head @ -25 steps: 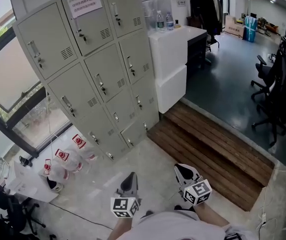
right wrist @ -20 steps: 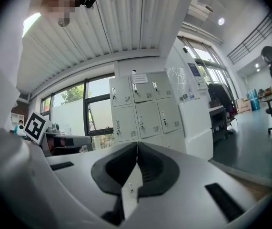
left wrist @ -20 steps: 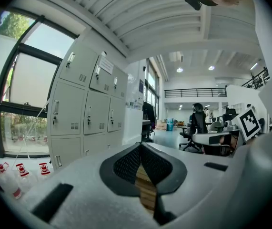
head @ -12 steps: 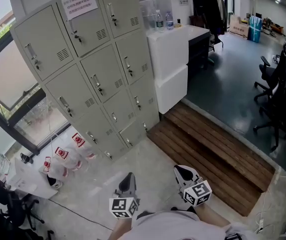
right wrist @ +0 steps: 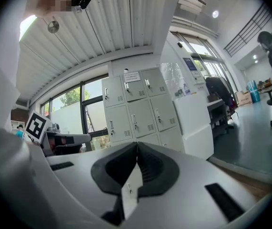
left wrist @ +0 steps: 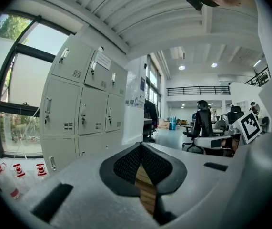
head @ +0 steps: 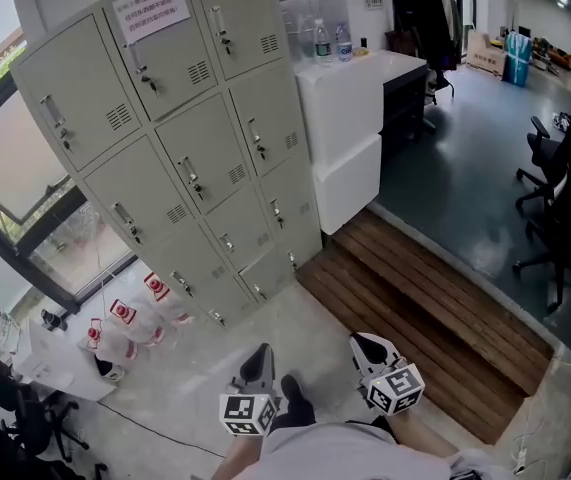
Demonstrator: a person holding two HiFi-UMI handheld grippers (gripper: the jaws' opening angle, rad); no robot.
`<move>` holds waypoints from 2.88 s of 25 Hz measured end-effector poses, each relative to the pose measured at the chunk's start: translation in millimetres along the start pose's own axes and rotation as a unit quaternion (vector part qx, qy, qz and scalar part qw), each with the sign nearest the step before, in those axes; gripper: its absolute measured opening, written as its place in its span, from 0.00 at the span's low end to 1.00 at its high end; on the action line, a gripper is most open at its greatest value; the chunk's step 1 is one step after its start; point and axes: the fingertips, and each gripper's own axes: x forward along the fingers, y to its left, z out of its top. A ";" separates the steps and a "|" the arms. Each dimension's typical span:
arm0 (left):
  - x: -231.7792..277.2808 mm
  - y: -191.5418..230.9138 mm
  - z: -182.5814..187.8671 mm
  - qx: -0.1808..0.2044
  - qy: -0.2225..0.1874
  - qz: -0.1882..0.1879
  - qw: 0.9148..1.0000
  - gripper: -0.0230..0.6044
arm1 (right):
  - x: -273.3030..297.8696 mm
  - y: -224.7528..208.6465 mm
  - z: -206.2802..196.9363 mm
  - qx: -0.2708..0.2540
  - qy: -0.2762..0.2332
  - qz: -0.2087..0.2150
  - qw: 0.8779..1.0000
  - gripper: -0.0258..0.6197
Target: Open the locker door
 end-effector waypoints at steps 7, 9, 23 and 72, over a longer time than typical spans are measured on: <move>80.6 66.9 0.0 -0.007 -0.005 -0.017 1.000 0.04 | 81.1 -33.0 1.0 -0.004 -0.005 -0.026 1.000 0.06; 114.3 97.5 3.8 -0.007 -0.005 -0.025 1.000 0.04 | 119.3 -43.7 0.8 -0.002 -0.005 -0.040 0.999 0.06; 271.7 302.2 71.4 0.003 -0.019 -0.049 0.999 0.04 | 385.9 -54.8 59.9 -0.008 -0.027 -0.056 0.998 0.06; 350.4 344.3 72.8 -0.046 0.000 0.062 0.997 0.04 | 627.2 -113.6 453.8 -0.128 -0.065 0.184 0.972 0.38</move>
